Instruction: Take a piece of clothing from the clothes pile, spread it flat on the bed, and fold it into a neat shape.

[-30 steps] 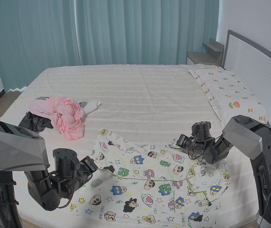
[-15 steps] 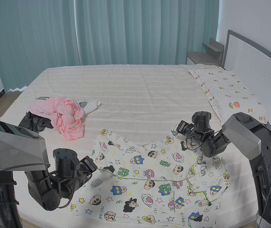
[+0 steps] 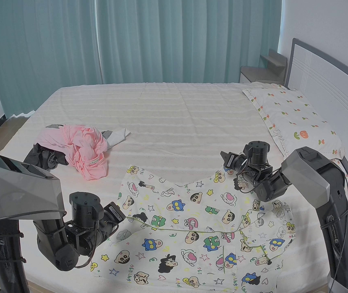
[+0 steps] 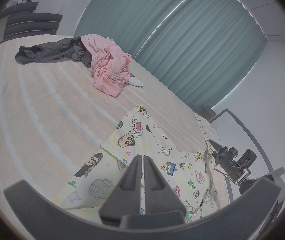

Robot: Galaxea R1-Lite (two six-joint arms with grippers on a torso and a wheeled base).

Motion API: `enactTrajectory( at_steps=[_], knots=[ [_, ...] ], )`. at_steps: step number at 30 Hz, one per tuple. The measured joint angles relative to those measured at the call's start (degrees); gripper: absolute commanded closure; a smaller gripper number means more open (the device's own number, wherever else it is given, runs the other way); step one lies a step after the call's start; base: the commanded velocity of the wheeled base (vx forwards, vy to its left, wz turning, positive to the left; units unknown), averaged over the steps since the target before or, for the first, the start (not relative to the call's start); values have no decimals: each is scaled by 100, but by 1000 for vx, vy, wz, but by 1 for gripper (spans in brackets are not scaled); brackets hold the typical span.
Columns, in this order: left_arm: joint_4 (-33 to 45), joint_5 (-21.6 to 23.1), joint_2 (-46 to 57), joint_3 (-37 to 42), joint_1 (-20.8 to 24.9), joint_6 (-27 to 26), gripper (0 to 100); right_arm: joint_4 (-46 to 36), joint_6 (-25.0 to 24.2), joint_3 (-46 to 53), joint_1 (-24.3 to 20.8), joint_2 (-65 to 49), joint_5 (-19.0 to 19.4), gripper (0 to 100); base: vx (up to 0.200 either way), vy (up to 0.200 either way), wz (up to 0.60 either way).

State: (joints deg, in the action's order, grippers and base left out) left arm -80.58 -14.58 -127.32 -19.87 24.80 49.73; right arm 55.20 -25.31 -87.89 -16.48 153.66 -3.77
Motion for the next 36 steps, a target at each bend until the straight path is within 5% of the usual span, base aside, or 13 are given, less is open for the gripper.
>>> enactTrajectory(
  at_steps=[21, 31, 36],
  knots=[
    [0, -9, -96, -7, 1, -5, 100, 964, 372, 0, -187, 282, -293, 0, 0, 0, 0],
    [-5, -9, -112, -7, 9, -7, 100, -232, 591, -325, -341, 393, -975, 0, 0, 0, 0],
    [-7, -9, -116, -7, 12, -9, 100, -44, 820, -419, -358, 425, -1140, 0, 0, 0, 0]
  ],
)
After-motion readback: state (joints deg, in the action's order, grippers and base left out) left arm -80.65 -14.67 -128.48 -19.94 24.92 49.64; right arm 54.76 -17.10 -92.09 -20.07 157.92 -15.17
